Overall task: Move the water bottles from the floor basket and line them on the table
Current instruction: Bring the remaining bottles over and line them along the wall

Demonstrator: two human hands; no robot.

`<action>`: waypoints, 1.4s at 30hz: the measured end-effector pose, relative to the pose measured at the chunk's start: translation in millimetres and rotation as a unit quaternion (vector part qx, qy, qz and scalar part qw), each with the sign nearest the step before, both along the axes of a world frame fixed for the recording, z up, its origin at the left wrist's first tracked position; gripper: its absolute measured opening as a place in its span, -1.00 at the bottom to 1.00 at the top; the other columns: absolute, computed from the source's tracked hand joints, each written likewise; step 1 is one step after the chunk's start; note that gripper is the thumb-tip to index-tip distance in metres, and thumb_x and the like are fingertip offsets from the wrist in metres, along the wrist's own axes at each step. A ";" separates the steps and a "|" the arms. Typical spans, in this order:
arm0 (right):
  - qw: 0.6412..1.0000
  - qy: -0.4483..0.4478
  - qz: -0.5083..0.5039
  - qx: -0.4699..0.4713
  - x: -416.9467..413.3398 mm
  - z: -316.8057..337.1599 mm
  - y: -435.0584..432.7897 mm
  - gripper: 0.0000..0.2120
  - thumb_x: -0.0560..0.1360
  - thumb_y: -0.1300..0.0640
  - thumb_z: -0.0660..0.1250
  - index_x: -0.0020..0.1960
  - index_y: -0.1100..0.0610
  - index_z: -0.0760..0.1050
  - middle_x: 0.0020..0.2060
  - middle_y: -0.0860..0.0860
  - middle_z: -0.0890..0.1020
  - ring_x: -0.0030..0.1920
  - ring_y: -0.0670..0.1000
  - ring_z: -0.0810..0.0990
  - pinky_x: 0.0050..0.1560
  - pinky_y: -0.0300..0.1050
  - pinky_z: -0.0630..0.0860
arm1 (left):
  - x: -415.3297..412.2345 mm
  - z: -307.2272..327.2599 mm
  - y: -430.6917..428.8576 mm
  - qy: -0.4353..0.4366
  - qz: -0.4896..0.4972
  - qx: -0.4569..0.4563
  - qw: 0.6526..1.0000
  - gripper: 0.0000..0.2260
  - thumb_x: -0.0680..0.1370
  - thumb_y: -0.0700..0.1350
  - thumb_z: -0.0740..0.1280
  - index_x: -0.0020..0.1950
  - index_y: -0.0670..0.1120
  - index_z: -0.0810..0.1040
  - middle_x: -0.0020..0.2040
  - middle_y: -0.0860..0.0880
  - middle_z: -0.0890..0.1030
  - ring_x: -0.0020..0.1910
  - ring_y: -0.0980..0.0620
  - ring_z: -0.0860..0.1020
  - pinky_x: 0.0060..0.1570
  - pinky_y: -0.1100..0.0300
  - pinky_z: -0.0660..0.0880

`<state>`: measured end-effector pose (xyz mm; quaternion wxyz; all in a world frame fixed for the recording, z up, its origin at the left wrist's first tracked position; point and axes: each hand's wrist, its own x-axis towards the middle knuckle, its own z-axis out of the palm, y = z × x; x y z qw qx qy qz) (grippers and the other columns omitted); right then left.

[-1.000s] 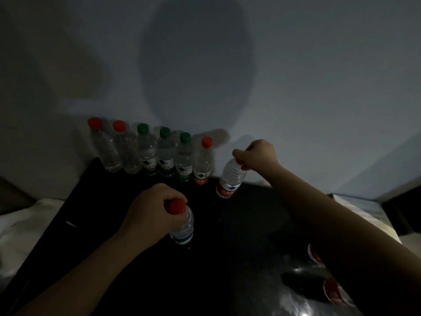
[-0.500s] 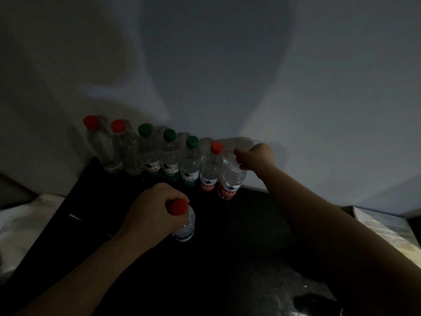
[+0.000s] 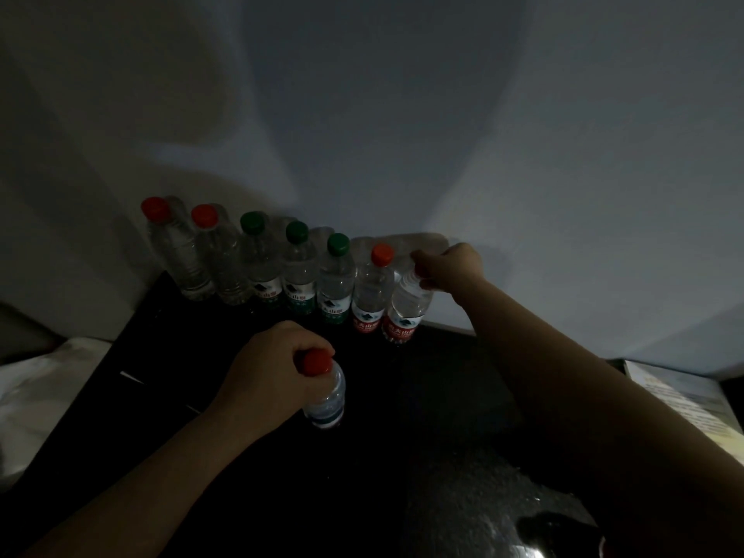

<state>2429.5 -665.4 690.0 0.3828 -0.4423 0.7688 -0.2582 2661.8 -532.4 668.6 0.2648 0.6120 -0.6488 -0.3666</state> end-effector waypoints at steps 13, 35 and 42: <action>0.999 -0.005 0.023 0.035 -78.7 -13.6 120.2 -0.71 0.49 0.00 0.37 0.04 0.21 0.50 -0.25 0.09 0.63 -0.31 0.02 0.64 -0.30 -0.13 0.60 | -49.3 30.5 -25.6 -0.065 -0.120 -0.031 0.990 -0.81 0.31 -0.15 0.49 -0.12 0.02 0.65 -0.13 0.10 0.58 -0.13 0.14 0.57 -0.06 0.13 0.53; 0.985 -0.162 -0.049 0.016 -168.4 -50.5 213.8 -0.80 0.53 0.09 0.33 0.12 0.12 0.50 -0.12 0.09 0.64 -0.19 0.01 0.67 -0.23 -0.23 0.62 | -203.0 18.5 -70.8 -0.216 -0.370 -0.057 0.902 -0.83 0.31 -0.12 0.39 -0.12 0.05 0.59 -0.08 0.07 0.53 -0.05 0.06 0.53 0.03 0.01 0.52; 0.981 -0.188 -0.047 0.020 -173.8 -56.4 218.7 -0.80 0.52 0.11 0.33 0.13 0.12 0.49 -0.09 0.08 0.64 -0.15 0.03 0.68 -0.21 -0.23 0.63 | -207.7 17.3 -59.5 -0.252 -0.196 -0.051 0.946 -0.64 0.32 0.10 0.51 -0.31 -0.07 0.39 -0.24 -0.04 0.45 -0.23 0.00 0.47 -0.31 0.18 0.34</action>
